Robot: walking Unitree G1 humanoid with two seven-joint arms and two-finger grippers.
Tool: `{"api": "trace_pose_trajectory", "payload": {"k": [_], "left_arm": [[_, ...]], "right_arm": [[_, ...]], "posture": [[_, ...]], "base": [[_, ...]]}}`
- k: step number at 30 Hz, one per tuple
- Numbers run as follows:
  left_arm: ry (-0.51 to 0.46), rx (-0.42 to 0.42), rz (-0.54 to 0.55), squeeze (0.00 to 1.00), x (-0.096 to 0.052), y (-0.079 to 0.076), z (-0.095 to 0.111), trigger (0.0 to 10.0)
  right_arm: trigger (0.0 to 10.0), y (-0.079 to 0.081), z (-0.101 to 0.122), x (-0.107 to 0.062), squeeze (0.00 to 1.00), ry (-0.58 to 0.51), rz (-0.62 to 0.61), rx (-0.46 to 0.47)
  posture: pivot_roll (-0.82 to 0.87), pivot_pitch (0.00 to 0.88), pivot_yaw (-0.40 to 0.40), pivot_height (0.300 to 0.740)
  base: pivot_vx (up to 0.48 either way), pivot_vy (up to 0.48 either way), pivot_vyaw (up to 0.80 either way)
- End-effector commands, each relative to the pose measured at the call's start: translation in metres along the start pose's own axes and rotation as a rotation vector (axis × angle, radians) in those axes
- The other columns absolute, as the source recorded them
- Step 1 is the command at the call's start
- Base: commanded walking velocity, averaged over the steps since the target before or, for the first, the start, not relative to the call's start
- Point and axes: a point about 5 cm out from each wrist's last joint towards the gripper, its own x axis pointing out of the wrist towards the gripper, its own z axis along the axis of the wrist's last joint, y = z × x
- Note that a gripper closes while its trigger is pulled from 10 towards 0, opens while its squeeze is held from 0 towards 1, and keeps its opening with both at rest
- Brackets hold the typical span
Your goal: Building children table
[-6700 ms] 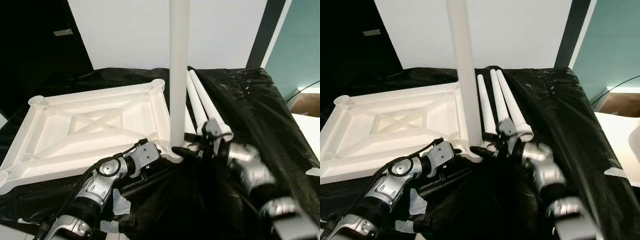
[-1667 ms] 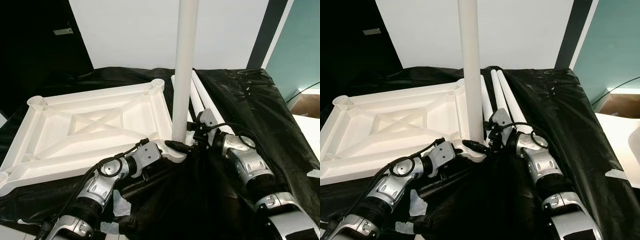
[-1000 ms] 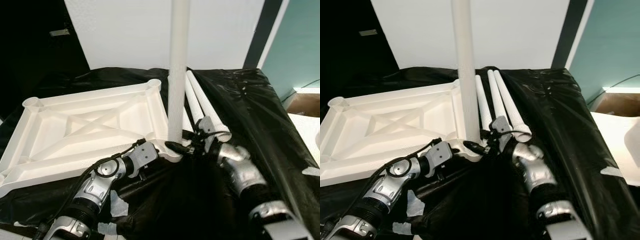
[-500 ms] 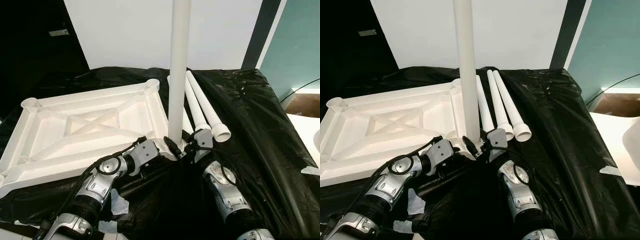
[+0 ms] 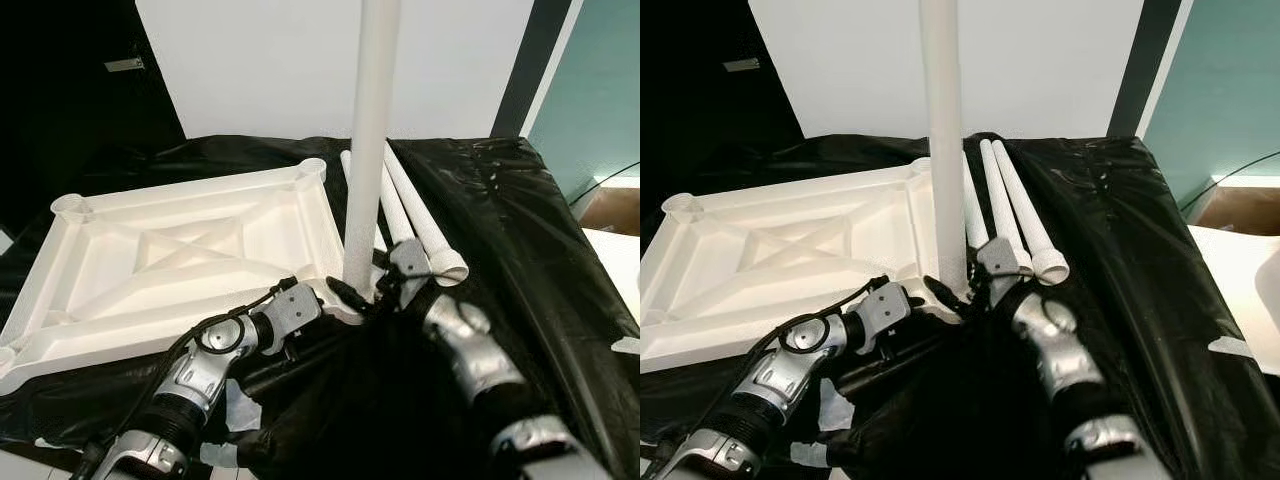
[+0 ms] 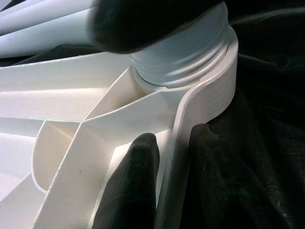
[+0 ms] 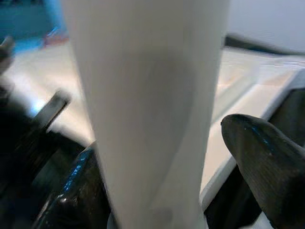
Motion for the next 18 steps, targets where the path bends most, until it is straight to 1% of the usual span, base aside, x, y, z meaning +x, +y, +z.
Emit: {"api": "trace_pose_trajectory", "payload": {"k": [1, 2, 3, 4, 6, 7, 10, 12, 16, 18], "left_arm": [[0.110, -0.063, -0.168, 0.00, 0.006, -0.035, -0.026, 10.0], [0.111, -0.064, -0.168, 0.00, 0.006, -0.035, -0.026, 10.0], [0.111, -0.064, -0.168, 0.00, 0.006, -0.035, -0.026, 10.0], [0.111, -0.065, -0.165, 0.00, 0.006, -0.034, -0.026, 10.0], [0.111, -0.065, -0.165, 0.00, 0.006, -0.034, -0.026, 10.0], [0.111, -0.065, -0.161, 0.00, 0.006, -0.034, -0.026, 10.0], [0.112, -0.065, -0.158, 0.00, 0.005, -0.034, -0.026, 10.0], [0.113, -0.066, -0.154, 0.00, 0.003, -0.034, -0.027, 10.0], [0.114, -0.067, -0.155, 0.00, 0.002, -0.034, -0.028, 10.0], [0.115, -0.068, -0.156, 0.00, 0.002, -0.034, -0.028, 10.0]], "right_arm": [[10.0, 0.002, -0.008, -0.003, 0.00, 0.061, 0.118, 0.003], [8.2, 0.001, -0.009, -0.004, 0.00, 0.073, 0.144, -0.009], [8.2, 0.001, -0.009, -0.004, 0.00, 0.073, 0.144, -0.009], [0.0, -0.002, -0.010, -0.005, 0.00, 0.089, 0.169, -0.016], [0.0, -0.002, -0.010, -0.005, 0.00, 0.089, 0.169, -0.016], [0.0, -0.005, -0.010, -0.006, 0.00, 0.101, 0.198, -0.018], [0.0, -0.009, -0.008, -0.007, 0.00, 0.108, 0.210, -0.016], [0.0, -0.016, -0.004, -0.006, 0.00, 0.104, 0.208, -0.010], [0.0, -0.017, -0.003, -0.006, 0.00, 0.099, 0.210, -0.001], [0.0, -0.014, -0.004, -0.007, 0.00, 0.091, 0.225, 0.015]], "posture": [[0.07, 0.000, 0.018, 0.740], [0.07, 0.000, 0.018, 0.740], [0.07, 0.000, 0.018, 0.740], [0.08, 0.000, 0.017, 0.740], [0.08, 0.000, 0.017, 0.740], [0.08, 0.000, 0.017, 0.740], [0.08, 0.000, 0.017, 0.740], [0.08, 0.000, 0.020, 0.740], [0.08, 0.000, 0.022, 0.740], [0.08, 0.000, 0.023, 0.740]], "base": [[0.000, 0.000, 0.00], [0.000, 0.000, 0.00], [0.000, 0.000, 0.00], [0.000, 0.000, 0.00], [0.000, 0.000, 0.00], [0.000, 0.000, 0.00], [0.000, 0.000, 0.00], [0.000, 0.000, 0.00], [0.000, 0.000, 0.00], [0.000, 0.000, 0.00]]}}
